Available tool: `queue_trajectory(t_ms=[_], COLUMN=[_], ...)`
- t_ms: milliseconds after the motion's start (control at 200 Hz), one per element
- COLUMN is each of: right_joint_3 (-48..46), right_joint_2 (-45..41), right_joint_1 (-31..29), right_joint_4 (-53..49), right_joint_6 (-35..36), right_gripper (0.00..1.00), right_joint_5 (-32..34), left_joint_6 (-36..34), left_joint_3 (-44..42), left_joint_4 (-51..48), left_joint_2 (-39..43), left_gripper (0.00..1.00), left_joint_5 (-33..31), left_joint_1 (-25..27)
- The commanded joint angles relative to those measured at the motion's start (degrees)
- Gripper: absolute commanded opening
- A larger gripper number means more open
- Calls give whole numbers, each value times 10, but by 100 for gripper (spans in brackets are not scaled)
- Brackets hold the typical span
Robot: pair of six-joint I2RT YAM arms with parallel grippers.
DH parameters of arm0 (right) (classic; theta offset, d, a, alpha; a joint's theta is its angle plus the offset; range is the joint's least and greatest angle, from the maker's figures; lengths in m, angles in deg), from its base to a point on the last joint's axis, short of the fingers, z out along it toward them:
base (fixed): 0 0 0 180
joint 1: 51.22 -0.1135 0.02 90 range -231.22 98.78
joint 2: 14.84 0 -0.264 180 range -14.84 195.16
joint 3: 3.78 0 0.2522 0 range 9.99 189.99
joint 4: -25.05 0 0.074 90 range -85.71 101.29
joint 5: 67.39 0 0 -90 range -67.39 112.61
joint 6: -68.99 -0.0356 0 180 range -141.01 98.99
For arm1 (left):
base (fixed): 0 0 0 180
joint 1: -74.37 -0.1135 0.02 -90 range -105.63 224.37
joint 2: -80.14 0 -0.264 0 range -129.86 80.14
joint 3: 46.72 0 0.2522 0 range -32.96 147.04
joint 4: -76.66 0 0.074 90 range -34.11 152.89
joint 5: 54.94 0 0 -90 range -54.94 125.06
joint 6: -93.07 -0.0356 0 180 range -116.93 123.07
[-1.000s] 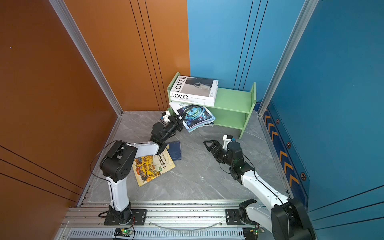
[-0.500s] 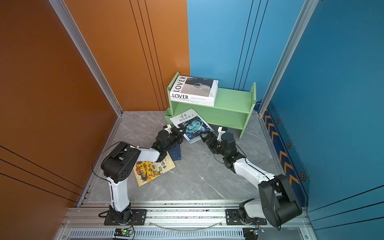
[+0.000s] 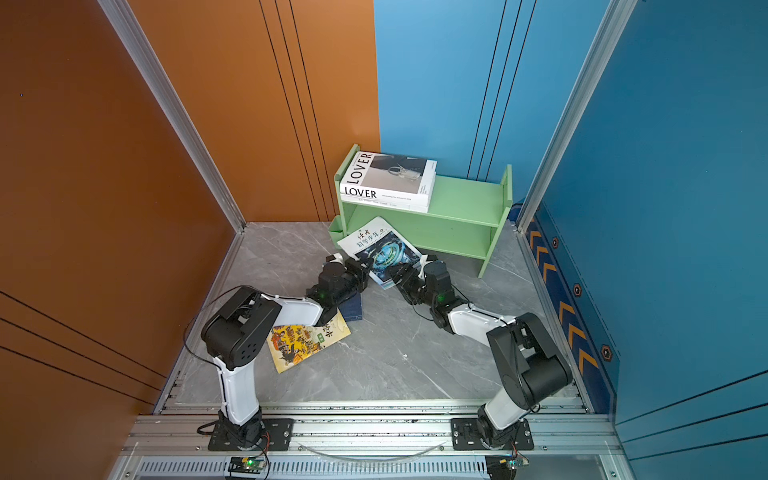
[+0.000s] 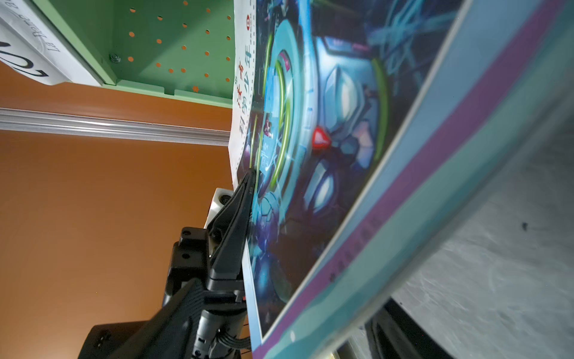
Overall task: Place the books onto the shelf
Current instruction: 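Insert the magazine onto the shelf's lower tier with both grippers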
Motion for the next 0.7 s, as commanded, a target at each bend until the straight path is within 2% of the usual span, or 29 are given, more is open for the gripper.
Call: queue_trajectory(t_ms=[0,110,225,320,466,696], right_joint_3=[24,30,28,27,35,45], right_joint_2=[13,27,36,41,50,63], right_joint_1=[-7,-10,-10,-8,2,27], right_joint_4=[37,61,81,97,101,109], right_joint_6=[-27,-45,-61,-75,-91,-105], right_gripper=[75,66,51,47,37,20], right_joint_5=[-1,-3,0,0,2,-9], left_joint_6=[-11,-6,-7,-17,-20,-32], left_joint_3=[21,36,66,78,90,91], left_joint_4=[0,1,1,0,-1,-21], left_joint_2=[7,-3,-10,-11,-15,-8], left_gripper=[3,3,4,7,19,50], left_joint_5=[-65,-82,-86,-94,-92,-68], left_joint_1=[10,17,21,23,22,11])
